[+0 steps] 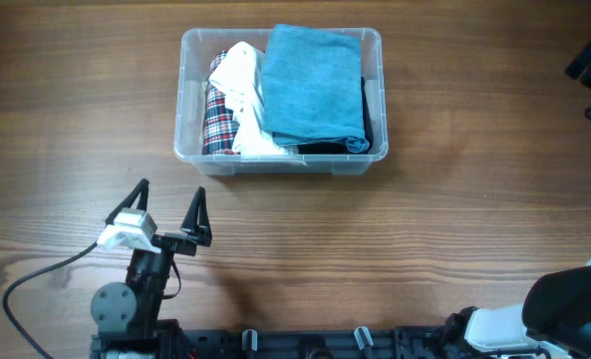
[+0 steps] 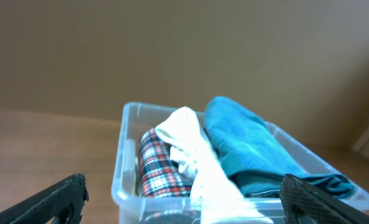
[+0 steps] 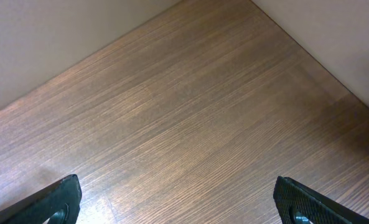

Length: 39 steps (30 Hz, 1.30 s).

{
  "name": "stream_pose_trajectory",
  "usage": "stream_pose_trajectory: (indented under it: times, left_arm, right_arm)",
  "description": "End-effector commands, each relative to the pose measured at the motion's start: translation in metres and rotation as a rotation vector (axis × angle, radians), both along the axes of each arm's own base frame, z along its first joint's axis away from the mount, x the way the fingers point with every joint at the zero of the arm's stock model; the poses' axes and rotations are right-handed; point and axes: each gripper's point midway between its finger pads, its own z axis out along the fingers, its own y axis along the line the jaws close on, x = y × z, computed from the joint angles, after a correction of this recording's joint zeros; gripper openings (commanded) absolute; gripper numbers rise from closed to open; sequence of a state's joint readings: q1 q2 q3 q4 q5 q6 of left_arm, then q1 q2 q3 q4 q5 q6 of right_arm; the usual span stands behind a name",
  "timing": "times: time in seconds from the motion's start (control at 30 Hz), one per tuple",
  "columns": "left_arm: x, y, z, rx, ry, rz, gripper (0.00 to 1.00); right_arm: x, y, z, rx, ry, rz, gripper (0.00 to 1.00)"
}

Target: Pack container

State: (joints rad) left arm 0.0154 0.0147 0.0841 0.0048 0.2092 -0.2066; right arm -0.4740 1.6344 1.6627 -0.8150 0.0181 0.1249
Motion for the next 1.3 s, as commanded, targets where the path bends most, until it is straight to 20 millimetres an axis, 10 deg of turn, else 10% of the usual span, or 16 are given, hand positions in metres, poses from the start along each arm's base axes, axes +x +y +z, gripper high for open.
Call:
stream_pose_trajectory:
  times: [0.0,0.2,1.1,1.27]
  left_arm:
    - [0.005,0.011,-0.021,-0.063,0.046,0.056,1.00]
    - [0.007,0.017,-0.053,-0.066,0.149,0.097,1.00]
    - [0.007,0.018,-0.053,-0.066,0.150,0.100,1.00]
    - [0.007,0.018,-0.053,-0.066,0.150,0.100,1.00]
  right_arm:
    - [0.003,0.003,-0.006,0.005,0.014,0.026,1.00]
    - [0.003,0.003,-0.006,0.005,0.014,0.026,1.00]
    - [0.004,0.006,-0.006,0.005,0.014,0.034,1.00]
    - [-0.005,0.059,0.059,-0.059,-0.125,0.135,1.00]
